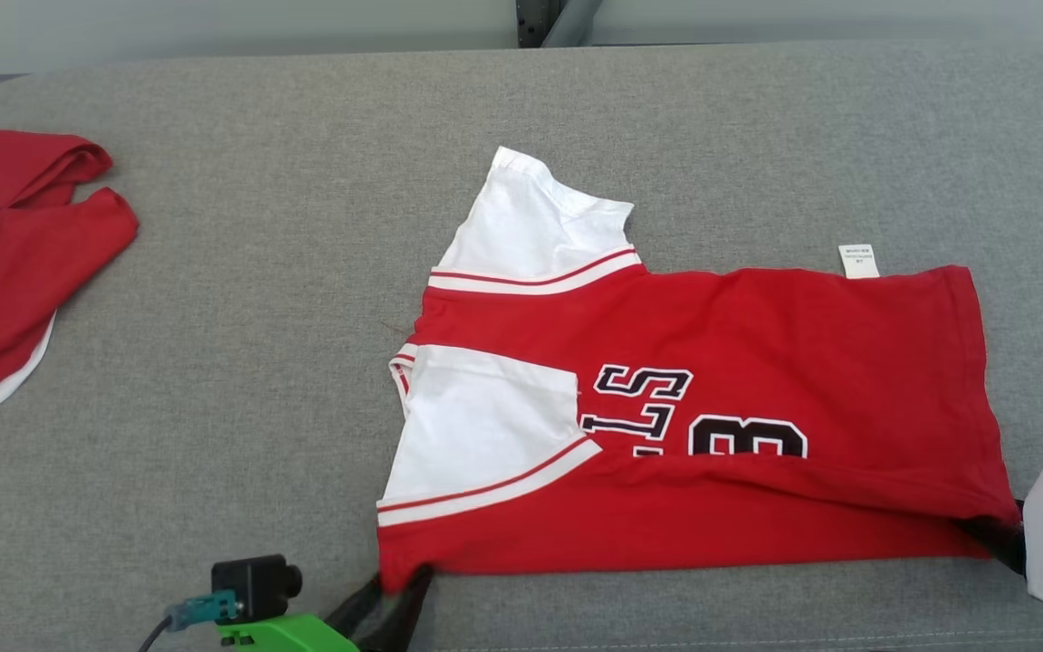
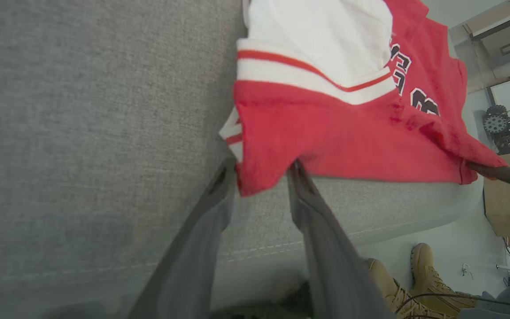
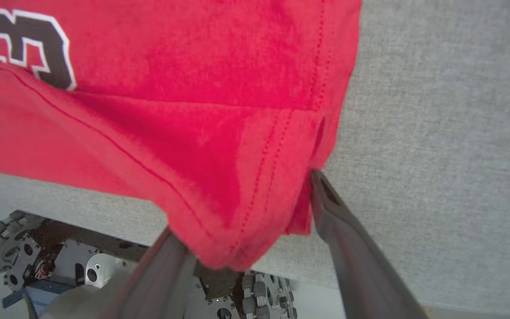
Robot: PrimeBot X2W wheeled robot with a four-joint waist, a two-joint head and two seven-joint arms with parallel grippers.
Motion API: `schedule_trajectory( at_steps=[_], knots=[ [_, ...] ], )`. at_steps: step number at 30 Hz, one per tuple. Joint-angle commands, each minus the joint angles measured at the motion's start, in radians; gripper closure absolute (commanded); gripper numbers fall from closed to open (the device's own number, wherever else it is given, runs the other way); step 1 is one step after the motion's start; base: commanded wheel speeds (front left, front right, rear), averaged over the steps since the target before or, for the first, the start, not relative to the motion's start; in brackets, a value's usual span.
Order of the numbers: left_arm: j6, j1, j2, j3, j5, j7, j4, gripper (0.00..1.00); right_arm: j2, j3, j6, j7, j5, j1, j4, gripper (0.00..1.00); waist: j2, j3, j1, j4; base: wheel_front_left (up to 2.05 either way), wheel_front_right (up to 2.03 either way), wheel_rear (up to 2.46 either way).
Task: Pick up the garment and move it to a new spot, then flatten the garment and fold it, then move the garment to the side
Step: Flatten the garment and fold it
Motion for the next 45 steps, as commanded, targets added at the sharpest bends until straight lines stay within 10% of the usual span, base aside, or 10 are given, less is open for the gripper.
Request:
schedule_trajectory(
  at_steps=[1,12,20,45],
  knots=[
    [0.009,0.01,0.022,0.014,0.012,-0.015,0.007,0.0,-0.013,-0.014,-0.001,0.006,-0.011,0.014,-0.022,0.0,-0.0001,0.016,0.0,-0.016,0.0,0.0,0.0],
    [0.109,-0.021,0.234,0.124,0.078,-0.028,-0.186,0.0,-0.029,-0.19,-0.001,0.086,-0.01,0.044,-0.313,0.0,-0.0001,0.077,0.0,-0.079,0.0,0.0,0.0],
    [0.1,-0.237,0.341,0.195,0.1,0.09,-0.274,0.0,0.007,-0.229,-0.001,0.134,-0.061,-0.084,-0.375,0.0,-0.0001,0.149,0.0,-0.094,0.0,0.0,0.0],
    [-0.189,-0.932,0.041,0.06,0.017,0.462,0.286,0.0,0.207,-0.045,-0.001,-0.103,-0.356,-0.604,0.114,0.0,-0.0001,0.354,0.0,-0.129,0.0,0.0,0.0]
  ],
)
